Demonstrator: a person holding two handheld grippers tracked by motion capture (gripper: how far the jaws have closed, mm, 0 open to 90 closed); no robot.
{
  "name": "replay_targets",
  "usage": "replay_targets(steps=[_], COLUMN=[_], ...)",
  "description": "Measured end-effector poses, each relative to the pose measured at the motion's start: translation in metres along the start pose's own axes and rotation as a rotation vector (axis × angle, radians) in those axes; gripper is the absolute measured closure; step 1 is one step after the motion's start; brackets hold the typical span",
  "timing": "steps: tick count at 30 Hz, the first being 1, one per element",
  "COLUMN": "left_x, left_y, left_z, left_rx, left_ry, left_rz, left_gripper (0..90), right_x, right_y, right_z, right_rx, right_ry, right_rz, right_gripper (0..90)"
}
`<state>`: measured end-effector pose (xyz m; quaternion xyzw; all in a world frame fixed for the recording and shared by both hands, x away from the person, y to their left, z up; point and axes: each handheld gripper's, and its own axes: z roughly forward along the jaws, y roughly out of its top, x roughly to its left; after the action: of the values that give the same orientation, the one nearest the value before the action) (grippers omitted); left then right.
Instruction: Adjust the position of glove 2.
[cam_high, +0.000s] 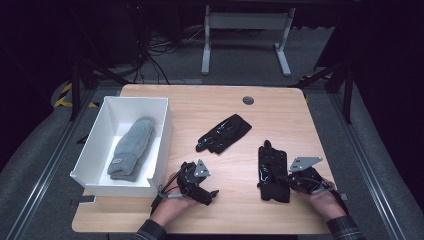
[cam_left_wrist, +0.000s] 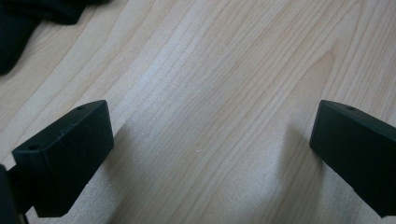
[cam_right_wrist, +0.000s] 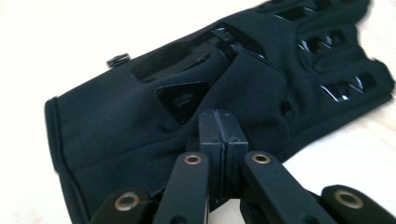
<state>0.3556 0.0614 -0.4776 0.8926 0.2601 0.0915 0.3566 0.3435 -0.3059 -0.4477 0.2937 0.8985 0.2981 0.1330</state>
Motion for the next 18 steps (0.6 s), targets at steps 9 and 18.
replay_targets(steps=[9, 18], left_x=[0.0, 0.01], left_y=[0.003, 0.023], left_z=[-0.001, -0.009], left_rx=[0.026, 0.004], left_ry=[0.001, -0.01], left_rz=[-0.005, -0.092], left_gripper=[0.4, 42.1], right_x=[0.021, 0.005], right_y=[-0.012, -0.01], right_z=[-0.011, -0.017], right_rx=[-0.011, -0.125], right_ry=[0.051, -0.027], right_rz=[-0.026, 0.058], right_gripper=[90.0, 59.0])
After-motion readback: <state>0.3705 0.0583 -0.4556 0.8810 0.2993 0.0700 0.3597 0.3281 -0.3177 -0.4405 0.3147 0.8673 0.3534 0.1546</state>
